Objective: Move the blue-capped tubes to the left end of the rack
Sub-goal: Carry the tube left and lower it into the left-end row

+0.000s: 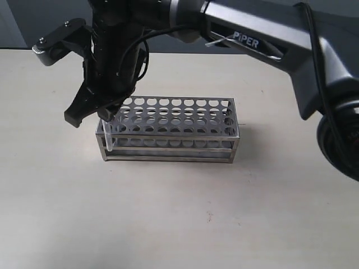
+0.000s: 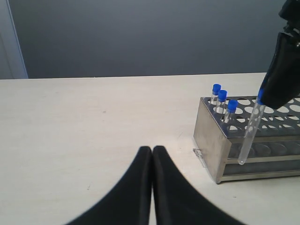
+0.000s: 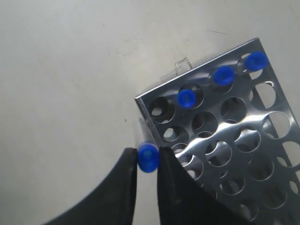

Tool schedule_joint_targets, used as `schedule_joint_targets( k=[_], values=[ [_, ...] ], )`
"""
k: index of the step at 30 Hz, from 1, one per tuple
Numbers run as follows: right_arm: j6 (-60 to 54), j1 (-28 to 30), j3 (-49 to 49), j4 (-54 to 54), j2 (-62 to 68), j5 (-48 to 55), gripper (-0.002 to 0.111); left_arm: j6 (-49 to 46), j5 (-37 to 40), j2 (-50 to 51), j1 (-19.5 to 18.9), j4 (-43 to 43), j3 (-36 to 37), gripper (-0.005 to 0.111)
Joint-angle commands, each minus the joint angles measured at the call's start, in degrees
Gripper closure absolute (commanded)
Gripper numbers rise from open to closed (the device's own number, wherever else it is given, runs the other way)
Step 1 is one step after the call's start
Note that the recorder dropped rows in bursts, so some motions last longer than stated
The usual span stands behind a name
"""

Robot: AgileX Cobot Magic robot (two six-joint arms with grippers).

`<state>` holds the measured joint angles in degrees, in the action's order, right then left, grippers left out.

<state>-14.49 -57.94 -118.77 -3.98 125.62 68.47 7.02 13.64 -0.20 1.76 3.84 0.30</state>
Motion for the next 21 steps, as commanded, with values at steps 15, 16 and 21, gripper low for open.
schedule_joint_targets(
  k=[15,16,21],
  values=[
    [0.93,-0.05,-8.45,3.14,-0.72,1.49,0.109,0.04,-0.4,0.2,0.22,0.06,-0.3,0.106],
    [1.22,-0.05,-8.45,3.98,-0.46,1.49,0.109,0.04,-0.4,0.2,0.22,0.06,-0.3,0.106],
    [1.22,0.71,-8.32,3.43,2.68,1.49,0.109,0.04,-0.4,0.2,0.22,0.06,-0.3,0.106]
  ],
)
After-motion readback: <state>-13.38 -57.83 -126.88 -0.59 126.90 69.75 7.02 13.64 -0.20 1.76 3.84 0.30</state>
